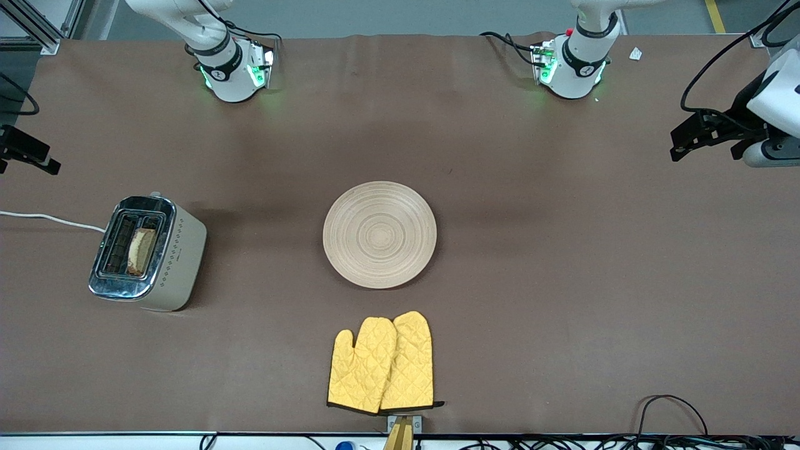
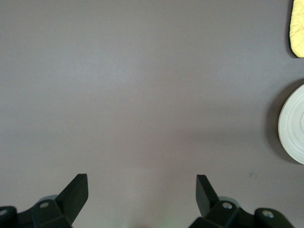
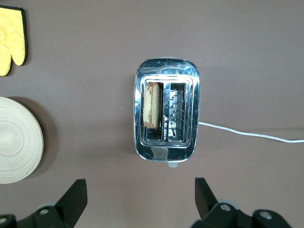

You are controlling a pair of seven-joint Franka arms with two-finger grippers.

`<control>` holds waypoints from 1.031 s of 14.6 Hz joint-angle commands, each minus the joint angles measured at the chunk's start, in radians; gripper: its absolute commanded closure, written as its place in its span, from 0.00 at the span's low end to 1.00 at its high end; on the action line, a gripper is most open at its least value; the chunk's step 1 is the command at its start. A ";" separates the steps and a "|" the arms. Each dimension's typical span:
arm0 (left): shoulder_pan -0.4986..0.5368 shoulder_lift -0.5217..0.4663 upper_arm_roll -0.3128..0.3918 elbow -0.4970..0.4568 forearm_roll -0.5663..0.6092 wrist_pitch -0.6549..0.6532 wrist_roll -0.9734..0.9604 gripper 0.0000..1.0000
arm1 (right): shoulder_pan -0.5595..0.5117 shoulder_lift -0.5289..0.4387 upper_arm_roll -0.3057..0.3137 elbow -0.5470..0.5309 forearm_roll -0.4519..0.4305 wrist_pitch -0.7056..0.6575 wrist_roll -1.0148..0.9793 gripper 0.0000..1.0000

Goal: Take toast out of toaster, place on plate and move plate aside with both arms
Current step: 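Reach the right gripper down to the bread slice in the toaster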

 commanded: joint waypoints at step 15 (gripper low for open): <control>0.000 0.028 -0.002 0.023 0.005 -0.020 0.011 0.00 | -0.001 0.414 0.019 -0.017 0.008 0.190 -0.004 0.13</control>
